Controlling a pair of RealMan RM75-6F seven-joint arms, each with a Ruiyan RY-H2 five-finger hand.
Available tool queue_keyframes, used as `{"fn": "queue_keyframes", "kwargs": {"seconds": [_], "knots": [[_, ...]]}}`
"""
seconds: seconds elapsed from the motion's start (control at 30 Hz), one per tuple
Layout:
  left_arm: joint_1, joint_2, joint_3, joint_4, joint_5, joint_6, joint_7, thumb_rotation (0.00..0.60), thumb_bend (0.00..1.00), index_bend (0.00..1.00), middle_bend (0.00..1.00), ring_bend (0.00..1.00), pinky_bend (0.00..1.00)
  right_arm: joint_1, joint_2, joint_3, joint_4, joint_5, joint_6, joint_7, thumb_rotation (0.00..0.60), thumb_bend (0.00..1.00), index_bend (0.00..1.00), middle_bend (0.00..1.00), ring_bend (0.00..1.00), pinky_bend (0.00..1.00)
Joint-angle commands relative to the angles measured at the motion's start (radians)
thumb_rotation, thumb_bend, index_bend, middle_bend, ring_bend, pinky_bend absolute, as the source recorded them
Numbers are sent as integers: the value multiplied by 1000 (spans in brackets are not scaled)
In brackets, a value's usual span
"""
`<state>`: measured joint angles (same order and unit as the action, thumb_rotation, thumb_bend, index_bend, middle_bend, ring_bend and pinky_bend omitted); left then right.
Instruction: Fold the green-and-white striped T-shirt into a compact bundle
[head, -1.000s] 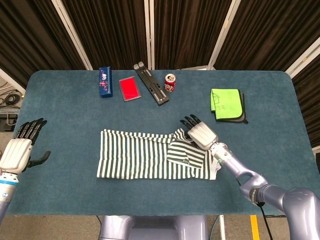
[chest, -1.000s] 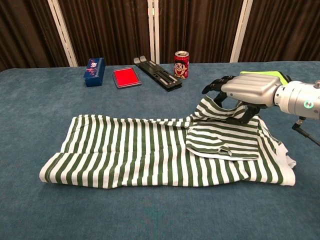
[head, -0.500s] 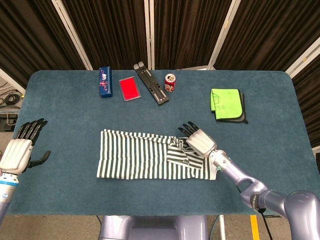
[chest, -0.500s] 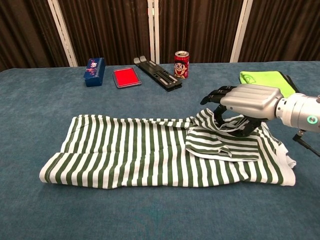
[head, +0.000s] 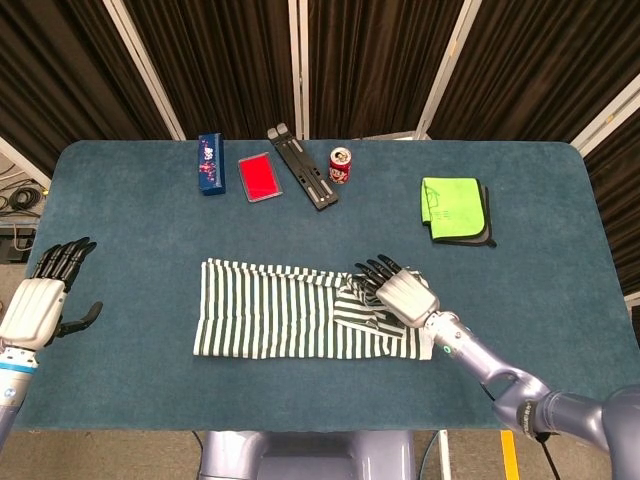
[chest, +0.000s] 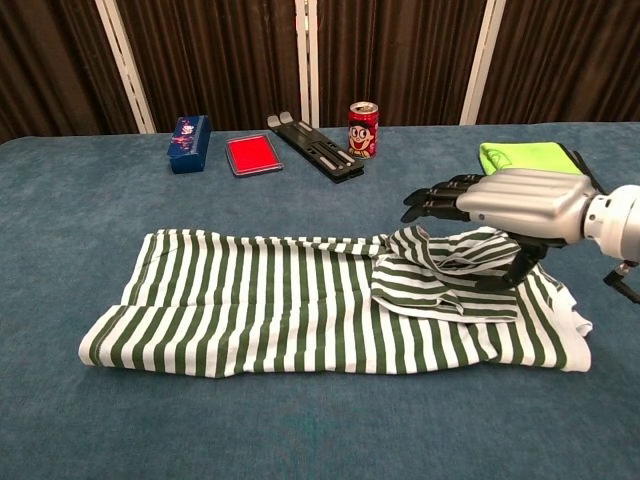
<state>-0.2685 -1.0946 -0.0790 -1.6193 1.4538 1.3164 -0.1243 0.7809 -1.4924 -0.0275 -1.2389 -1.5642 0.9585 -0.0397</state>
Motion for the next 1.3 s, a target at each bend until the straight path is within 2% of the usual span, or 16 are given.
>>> {"fn": "queue_keyframes", "kwargs": {"seconds": [0.03, 0.23, 0.4, 0.5, 0.63, 0.77, 0.93, 1.07, 1.2, 1.3], "knots": [[1, 1, 1, -2, 3, 3, -1, 600, 388, 0, 0, 0, 0, -17, 54, -3, -71, -9, 25, -4, 600, 169, 106, 0, 0, 0], [1, 2, 5, 0, 8, 0, -11, 600, 388, 0, 0, 0, 0, -57, 143, -14, -161, -44, 100, -38, 600, 138, 107, 0, 0, 0], [-8, -8, 12, 26, 13, -22, -27, 600, 379, 0, 0, 0, 0, -123, 217, -13, -217, -39, 191, -49, 600, 16, 104, 0, 0, 0], [-21, -26, 16, 60, 20, -43, -39, 600, 312, 0, 0, 0, 0, -176, 256, -7, -241, -19, 256, -56, 600, 0, 73, 0, 0, 0], [-44, -66, 23, 125, 40, -70, -47, 600, 143, 0, 0, 0, 0, -240, 295, -3, -269, 28, 308, -72, 600, 0, 14, 0, 0, 0], [-81, -166, 34, 286, 110, -72, -143, 600, 110, 31, 0, 0, 0, -305, 306, 6, -291, 93, 345, -71, 600, 0, 0, 0, 0, 0], [-154, -310, 73, 536, 224, -83, -280, 600, 111, 237, 0, 0, 0, -387, 283, 31, -268, 149, 430, -48, 600, 0, 0, 0, 0, 0], [-188, -399, 111, 711, 276, -83, -366, 600, 124, 350, 0, 0, 0, -420, 273, 40, -270, 169, 451, -67, 600, 0, 0, 0, 0, 0], [-212, -463, 133, 831, 308, -71, -409, 600, 193, 419, 0, 0, 0, -442, 263, 51, -274, 179, 468, -72, 600, 0, 0, 0, 0, 0], [-228, -501, 147, 903, 325, -63, -433, 600, 250, 431, 0, 0, 0, -459, 259, 59, -285, 188, 484, -75, 600, 0, 0, 0, 0, 0]]}}
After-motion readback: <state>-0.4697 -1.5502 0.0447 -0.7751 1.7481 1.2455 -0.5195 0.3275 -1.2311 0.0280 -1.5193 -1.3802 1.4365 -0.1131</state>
